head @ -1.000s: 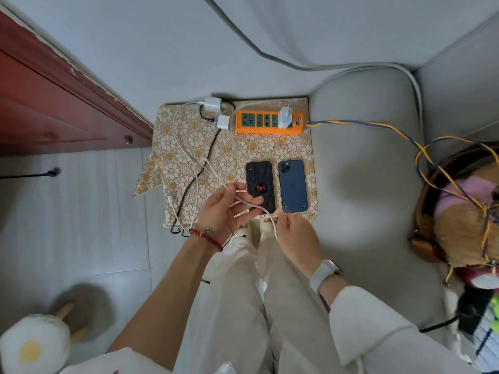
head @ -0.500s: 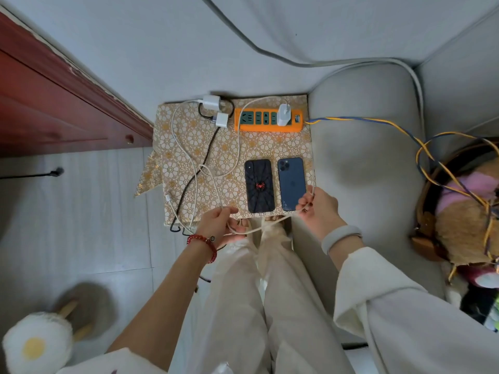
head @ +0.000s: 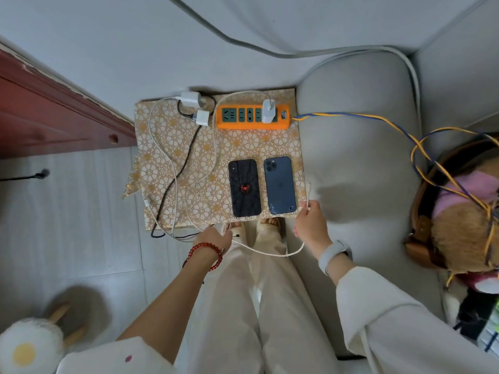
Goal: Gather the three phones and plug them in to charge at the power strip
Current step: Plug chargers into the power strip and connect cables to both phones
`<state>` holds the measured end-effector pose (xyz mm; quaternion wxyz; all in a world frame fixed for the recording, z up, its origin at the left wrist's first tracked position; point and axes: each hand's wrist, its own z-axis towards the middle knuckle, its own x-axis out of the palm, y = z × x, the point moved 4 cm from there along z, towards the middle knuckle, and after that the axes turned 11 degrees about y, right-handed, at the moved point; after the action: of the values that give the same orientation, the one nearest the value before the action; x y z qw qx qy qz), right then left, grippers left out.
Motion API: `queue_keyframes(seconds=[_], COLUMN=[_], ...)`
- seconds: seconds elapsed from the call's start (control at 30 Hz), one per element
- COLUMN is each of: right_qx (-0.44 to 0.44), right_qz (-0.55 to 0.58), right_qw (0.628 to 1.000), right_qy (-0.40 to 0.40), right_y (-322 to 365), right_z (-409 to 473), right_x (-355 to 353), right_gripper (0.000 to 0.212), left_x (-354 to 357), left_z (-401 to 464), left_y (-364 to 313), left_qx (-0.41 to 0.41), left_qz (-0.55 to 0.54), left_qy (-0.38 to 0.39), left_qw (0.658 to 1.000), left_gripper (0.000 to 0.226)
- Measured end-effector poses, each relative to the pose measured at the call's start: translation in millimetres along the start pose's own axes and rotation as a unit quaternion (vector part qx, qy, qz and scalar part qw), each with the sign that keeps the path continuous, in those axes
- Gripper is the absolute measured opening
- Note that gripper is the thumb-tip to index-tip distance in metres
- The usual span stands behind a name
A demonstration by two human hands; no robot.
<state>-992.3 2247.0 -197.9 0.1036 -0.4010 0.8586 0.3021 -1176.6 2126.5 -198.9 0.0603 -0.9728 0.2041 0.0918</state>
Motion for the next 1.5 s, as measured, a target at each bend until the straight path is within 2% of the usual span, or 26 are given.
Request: queue_keyframes(seconds=[0.07, 0.17, 0.33, 0.47, 0.6, 0.77, 0.83, 0.9, 1.07, 1.2, 1.3, 1.4, 1.5], right_qx=[-0.003, -0.036, -0.076, -0.082, -0.081, -0.065, -0.070, -0.086, -0.112, -0.123, -0.159, -0.173, -0.175], right_qz=[-0.009, -0.002, -0.017, -0.022, -0.004, 0.034, 0.032, 0.032, 0.047, 0.046, 0.024, 0.013, 0.019], right_qw=[1.000, 0.999, 0.997, 0.996, 0.997, 0.997, 0.997, 0.996, 0.991, 0.988, 0.982, 0.977, 0.973], right_qy=[0.009, 0.012, 0.016, 0.009, 0.004, 0.004, 0.002, 0.001, 0.052, 0.081, 0.095, 0.121, 0.147], right_y=[-2.4, 5.1, 9.8, 7.0, 5.4, 7.0, 7.3, 8.1, 11.8, 16.8, 24.9, 29.3, 31.8], right_z=[10.6, 26.0, 55.1, 66.7, 66.8, 66.8, 63.1, 58.1, 46.0, 29.7, 16.9, 10.0, 5.0], right_x=[1.1, 2.2, 5.8, 6.3, 6.0, 0.4, -3.2, -5.9, -12.9, -20.3, -20.0, -12.5, -5.0], right_gripper=[0.021, 0.024, 0.023, 0.025, 0.026, 0.027, 0.026, 0.025, 0.018, 0.024, 0.029, 0.030, 0.034], left_x=[6.5, 9.3, 12.1, 21.2, 24.2, 26.9, 24.0, 20.5, 10.7, 4.1, -3.4, -14.4, -24.4], left_z=[5.6, 7.9, 28.2, 48.7, 61.3, 71.6, 72.3, 71.5, 56.8, 52.9, 49.9, 49.2, 48.4], left_y=[-12.8, -42.0, -93.7, -127.9, -138.4, -137.9, -135.3, -132.1, -121.9, -107.8, -99.2, -97.5, -98.3], left_qx=[0.037, 0.106, 0.170, 0.180, 0.148, 0.149, 0.165, 0.175, 0.179, 0.175, 0.164, 0.169, 0.183], left_qz=[-0.001, -0.062, -0.176, -0.207, -0.227, -0.282, -0.307, -0.330, -0.324, -0.390, -0.468, -0.529, -0.562], left_qy=[0.003, -0.027, -0.033, -0.019, -0.040, -0.029, -0.025, -0.011, -0.002, -0.018, -0.040, -0.053, -0.062], left_qw=[0.999, 0.992, 0.969, 0.962, 0.962, 0.947, 0.937, 0.927, 0.929, 0.904, 0.868, 0.830, 0.804], left_gripper=[0.041, 0.024, 0.039, 0.037, 0.011, 0.037, 0.032, 0.013, 0.024, 0.024, 0.016, 0.024, 0.019])
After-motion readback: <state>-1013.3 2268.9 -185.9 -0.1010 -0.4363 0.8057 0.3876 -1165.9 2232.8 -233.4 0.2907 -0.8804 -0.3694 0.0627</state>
